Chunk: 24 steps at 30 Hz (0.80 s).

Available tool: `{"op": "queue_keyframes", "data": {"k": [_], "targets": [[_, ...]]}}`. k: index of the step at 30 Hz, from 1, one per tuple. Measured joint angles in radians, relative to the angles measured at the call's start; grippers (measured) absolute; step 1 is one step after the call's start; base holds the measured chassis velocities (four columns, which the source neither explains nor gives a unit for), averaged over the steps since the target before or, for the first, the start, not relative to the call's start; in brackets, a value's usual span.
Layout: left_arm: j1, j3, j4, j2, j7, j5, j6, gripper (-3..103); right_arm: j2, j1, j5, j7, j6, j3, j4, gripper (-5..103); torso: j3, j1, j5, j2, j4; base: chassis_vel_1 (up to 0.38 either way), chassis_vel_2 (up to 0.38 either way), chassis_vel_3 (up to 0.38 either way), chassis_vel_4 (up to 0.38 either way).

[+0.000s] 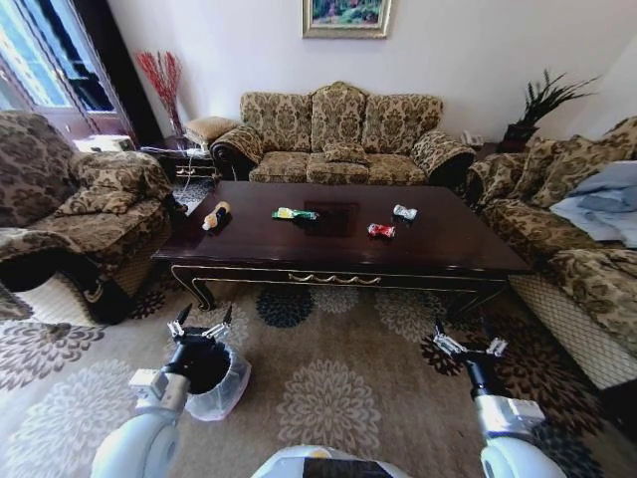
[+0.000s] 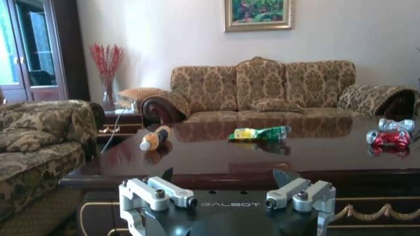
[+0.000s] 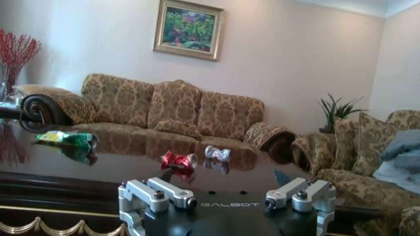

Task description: Move to the front of the table and place the trash on the table into the trash bin.

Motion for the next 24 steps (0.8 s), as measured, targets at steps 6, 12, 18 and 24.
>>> {"op": "queue_keyframes", "data": {"k": [6, 12, 18, 24], "targets": [[-0.007, 0.0, 0.0, 0.01, 0.0, -0.003, -0.008, 100, 0.006, -0.005, -0.02, 0.005, 0.007, 0.002, 0.001, 100, 0.0, 0.0, 0.0001, 0.0, 0.0, 0.0, 0.0, 0.0, 0.0], [-0.003, 0.0, 0.001, 0.011, 0.025, 0.003, -0.026, 100, 0.012, -0.007, -0.031, 0.007, -0.004, 0.007, 0.009, 100, 0.0, 0.0, 0.0001, 0.0, 0.0, 0.0, 0.0, 0.0, 0.0], [0.002, 0.003, 0.006, 0.005, 0.039, 0.012, -0.045, 100, 0.018, -0.006, -0.039, 0.005, -0.011, 0.01, 0.009, 100, 0.0, 0.0, 0.0, 0.0, 0.0, 0.0, 0.0, 0.0, 0.0], [-0.015, 0.004, 0.011, -0.002, 0.038, 0.007, -0.044, 100, 0.022, 0.001, -0.043, 0.005, -0.015, 0.009, 0.005, 100, 0.0, 0.0, 0.0001, 0.0, 0.0, 0.0, 0.0, 0.0, 0.0]]}}
